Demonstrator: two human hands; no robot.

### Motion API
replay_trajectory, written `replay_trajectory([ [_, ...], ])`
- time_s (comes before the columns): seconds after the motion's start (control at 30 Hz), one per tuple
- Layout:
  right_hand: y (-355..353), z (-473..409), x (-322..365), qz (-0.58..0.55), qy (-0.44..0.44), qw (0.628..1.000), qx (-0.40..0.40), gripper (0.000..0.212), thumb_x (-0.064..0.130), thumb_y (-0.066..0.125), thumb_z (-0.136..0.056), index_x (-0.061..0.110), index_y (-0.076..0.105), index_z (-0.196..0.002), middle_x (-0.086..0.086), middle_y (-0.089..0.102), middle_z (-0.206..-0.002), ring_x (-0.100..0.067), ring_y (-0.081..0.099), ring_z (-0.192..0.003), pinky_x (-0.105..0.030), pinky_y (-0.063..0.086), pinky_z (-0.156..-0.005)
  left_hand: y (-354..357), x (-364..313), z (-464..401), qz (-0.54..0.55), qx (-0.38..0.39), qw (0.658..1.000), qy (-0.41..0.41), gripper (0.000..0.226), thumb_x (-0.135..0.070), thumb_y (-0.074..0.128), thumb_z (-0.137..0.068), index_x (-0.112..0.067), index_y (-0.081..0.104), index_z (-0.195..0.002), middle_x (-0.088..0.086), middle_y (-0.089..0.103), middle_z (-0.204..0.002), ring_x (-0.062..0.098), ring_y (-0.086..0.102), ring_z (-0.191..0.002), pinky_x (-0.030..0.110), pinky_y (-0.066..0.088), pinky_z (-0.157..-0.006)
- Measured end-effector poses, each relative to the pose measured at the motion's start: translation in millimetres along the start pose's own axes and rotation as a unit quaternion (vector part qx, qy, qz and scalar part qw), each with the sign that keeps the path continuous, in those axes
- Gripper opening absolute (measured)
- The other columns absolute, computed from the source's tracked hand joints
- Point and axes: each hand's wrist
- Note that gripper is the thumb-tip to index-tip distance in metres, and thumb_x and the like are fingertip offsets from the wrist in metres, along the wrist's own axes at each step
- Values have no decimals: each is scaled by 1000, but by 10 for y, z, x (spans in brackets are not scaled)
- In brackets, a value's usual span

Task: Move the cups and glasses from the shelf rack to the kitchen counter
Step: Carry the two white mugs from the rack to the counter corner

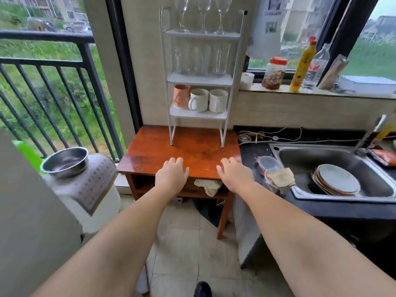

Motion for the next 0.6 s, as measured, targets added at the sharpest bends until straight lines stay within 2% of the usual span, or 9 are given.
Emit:
replay_trajectory([
  [0.17, 134, -1020, -217, 1, 7, 1000, -16, 40, 40, 28, -100, 15, 48, -125, -9, 54, -122, -33, 60, -106, -40, 47, -79, 170, 39, -997, 3, -4, 1000, -3, 38, -38, 37, -98, -13, 49, -125, 7, 55, -122, 26, 51, -117, 40, 49, -86],
  [0.3, 158, -1748, -369, 2, 7, 1000, -22, 40, 39, 29, -101, 14, 47, -127, -10, 54, -124, -34, 60, -105, -39, 47, -77, 274, 36, -1737, 31, -4, 999, -15, 38, -38, 38, -98, -14, 49, -125, 7, 56, -123, 27, 51, -119, 41, 49, -88],
  [0.43, 258, -2301, -461, -6, 25, 999, -26, 38, 38, 30, -100, 13, 49, -122, -11, 55, -121, -35, 60, -103, -36, 41, -70, 360, 27, -2322, 32, 10, 999, -13, 39, -39, 38, -98, -14, 49, -126, 7, 54, -126, 26, 51, -119, 41, 49, -84],
  [0.5, 311, -2565, -467, -25, 54, 998, -38, 38, 37, 31, -100, 12, 49, -123, -12, 55, -123, -35, 60, -103, -36, 40, -69, 416, 56, -2623, 37, 18, 999, -20, 40, -39, 39, -97, -13, 49, -125, 8, 55, -126, 26, 52, -118, 41, 50, -82],
  [0.6, 302, -2872, -420, -93, 124, 987, -52, 41, 35, 32, -100, 10, 45, -130, -14, 52, -129, -37, 58, -109, -40, 46, -78, 453, 86, -2985, 73, 18, 996, -43, 41, -38, 40, -97, -13, 47, -128, 9, 54, -128, 29, 53, -117, 43, 52, -82],
])
Point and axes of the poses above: each hand's wrist, its own z-axis away from the middle knuckle, its own y-axis out of the palm, x = y × z
